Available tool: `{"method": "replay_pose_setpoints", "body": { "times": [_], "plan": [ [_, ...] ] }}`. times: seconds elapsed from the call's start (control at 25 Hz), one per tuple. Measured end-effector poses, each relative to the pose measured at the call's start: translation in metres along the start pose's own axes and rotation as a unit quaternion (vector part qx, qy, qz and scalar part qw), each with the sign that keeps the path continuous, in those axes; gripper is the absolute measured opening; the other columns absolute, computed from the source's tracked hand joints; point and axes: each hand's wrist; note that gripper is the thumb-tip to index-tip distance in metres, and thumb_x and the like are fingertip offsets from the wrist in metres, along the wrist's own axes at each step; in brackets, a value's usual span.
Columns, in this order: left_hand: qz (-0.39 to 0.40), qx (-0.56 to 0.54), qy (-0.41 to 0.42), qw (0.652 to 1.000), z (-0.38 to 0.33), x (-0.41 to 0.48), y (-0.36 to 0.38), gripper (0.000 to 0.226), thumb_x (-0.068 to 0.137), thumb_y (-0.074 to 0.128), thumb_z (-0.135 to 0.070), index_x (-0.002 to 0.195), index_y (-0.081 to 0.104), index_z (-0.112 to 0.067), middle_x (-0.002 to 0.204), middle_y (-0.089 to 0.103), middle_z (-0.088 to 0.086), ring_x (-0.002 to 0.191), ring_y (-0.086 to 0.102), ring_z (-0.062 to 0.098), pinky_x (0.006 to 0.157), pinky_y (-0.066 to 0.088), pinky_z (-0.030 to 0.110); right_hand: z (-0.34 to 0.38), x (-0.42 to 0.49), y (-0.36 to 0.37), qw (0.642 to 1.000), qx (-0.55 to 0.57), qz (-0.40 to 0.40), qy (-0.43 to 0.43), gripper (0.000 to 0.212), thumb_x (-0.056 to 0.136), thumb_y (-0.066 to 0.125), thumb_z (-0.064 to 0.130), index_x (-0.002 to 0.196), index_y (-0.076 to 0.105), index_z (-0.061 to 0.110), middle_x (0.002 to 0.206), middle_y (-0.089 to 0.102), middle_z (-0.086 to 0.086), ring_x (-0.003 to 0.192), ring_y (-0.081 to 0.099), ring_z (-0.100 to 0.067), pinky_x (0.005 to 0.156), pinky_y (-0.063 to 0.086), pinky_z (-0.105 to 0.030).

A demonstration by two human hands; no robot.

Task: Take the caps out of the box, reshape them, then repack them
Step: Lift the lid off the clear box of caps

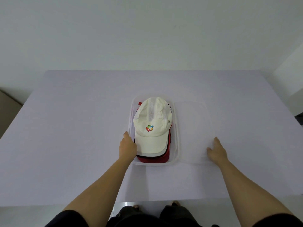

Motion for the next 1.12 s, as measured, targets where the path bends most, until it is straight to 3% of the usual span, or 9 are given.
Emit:
{"method": "replay_pose_setpoints", "body": {
  "times": [0.12,0.24,0.4,0.6,0.72,0.8,0.92,1.0,1.12],
  "plan": [
    [-0.004,0.004,-0.007,1.0,-0.002,-0.001,0.001,0.041,0.098,0.036,-0.008,0.139,0.029,-0.004,0.117,0.057,0.021,0.098,0.056,0.032,0.083,0.048,0.039,0.003,-0.002,0.004,1.0,-0.006,0.007,0.01,0.07,0.096,0.045,0.012,0.149,-0.002,0.005,0.159,0.0,-0.014,0.145,0.014,-0.033,0.116,0.014,-0.036],
    [-0.007,0.005,-0.014,1.0,-0.003,-0.002,0.002,0.042,0.098,0.037,-0.009,0.139,0.029,-0.004,0.116,0.057,0.022,0.104,0.057,0.036,0.088,0.051,0.044,0.013,-0.006,0.01,0.997,0.006,-0.027,0.079,0.08,0.095,0.051,0.026,0.149,-0.003,0.004,0.157,0.01,-0.019,0.141,0.021,-0.038,0.114,0.023,-0.046],
    [-0.005,0.008,-0.012,1.0,-0.003,-0.001,0.002,0.042,0.097,0.036,-0.007,0.139,0.028,-0.003,0.113,0.058,0.021,0.097,0.057,0.034,0.081,0.05,0.041,0.018,-0.002,0.005,0.99,0.036,-0.083,0.107,0.073,0.089,0.061,0.022,0.145,0.02,-0.001,0.141,0.038,-0.029,0.129,0.04,-0.042,0.104,0.036,-0.046],
    [-0.015,-0.01,-0.035,0.999,-0.007,-0.002,0.005,0.04,0.098,0.033,-0.009,0.137,0.031,-0.005,0.118,0.056,0.02,0.105,0.057,0.037,0.085,0.05,0.044,0.015,-0.004,-0.013,0.96,0.218,-0.118,0.13,0.064,0.087,0.059,0.011,0.145,0.031,0.013,0.142,0.035,-0.019,0.118,0.049,-0.037,0.091,0.043,-0.037],
    [-0.018,-0.026,-0.047,0.998,-0.008,-0.001,0.006,0.039,0.097,0.031,-0.01,0.136,0.032,-0.005,0.116,0.057,0.019,0.102,0.056,0.036,0.085,0.05,0.045,0.011,-0.001,-0.026,0.955,0.25,-0.104,0.118,0.059,0.087,0.063,0.022,0.139,0.041,0.006,0.138,0.047,-0.016,0.12,0.05,-0.031,0.098,0.04,-0.036],
    [-0.017,-0.036,-0.05,0.998,-0.006,-0.003,0.007,0.041,0.098,0.032,-0.015,0.138,0.031,-0.005,0.121,0.055,0.018,0.104,0.055,0.034,0.09,0.049,0.047,0.011,0.003,-0.035,0.948,0.292,-0.089,0.091,0.051,0.087,0.063,0.022,0.132,0.05,0.003,0.122,0.059,-0.014,0.105,0.055,-0.025,0.096,0.042,-0.035],
    [-0.108,-0.017,0.004,0.994,-0.01,-0.006,0.005,0.056,0.094,0.043,-0.024,0.144,0.024,-0.005,0.144,0.04,0.015,0.132,0.039,0.033,0.11,0.031,0.048,0.021,0.006,-0.055,0.918,0.377,-0.112,0.054,0.043,0.088,0.061,0.015,0.129,0.053,0.002,0.099,0.059,-0.007,0.079,0.054,-0.014,0.078,0.045,-0.026],
    [-0.168,-0.051,0.081,0.981,-0.022,-0.009,-0.003,0.06,0.093,0.046,-0.024,0.146,0.024,-0.006,0.15,0.033,0.012,0.139,0.03,0.029,0.115,0.024,0.044,0.033,0.007,-0.071,0.883,0.448,-0.136,0.034,0.04,0.09,0.059,0.013,0.128,0.053,0.005,0.084,0.057,0.0,0.065,0.049,-0.005,0.062,0.042,-0.016],
    [-0.13,-0.155,0.176,0.963,-0.053,-0.015,-0.013,0.058,0.095,0.044,-0.027,0.147,0.024,-0.011,0.152,0.03,0.005,0.141,0.028,0.021,0.111,0.026,0.03,0.062,0.004,-0.084,0.796,0.594,-0.114,0.01,0.035,0.093,0.054,0.008,0.127,0.052,0.014,0.071,0.052,0.008,0.049,0.044,0.002,0.041,0.033,-0.01]
  ]
}}
Point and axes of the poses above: each hand's wrist, its own x-axis towards the middle knuckle, its own y-axis out of the palm, z = x × y
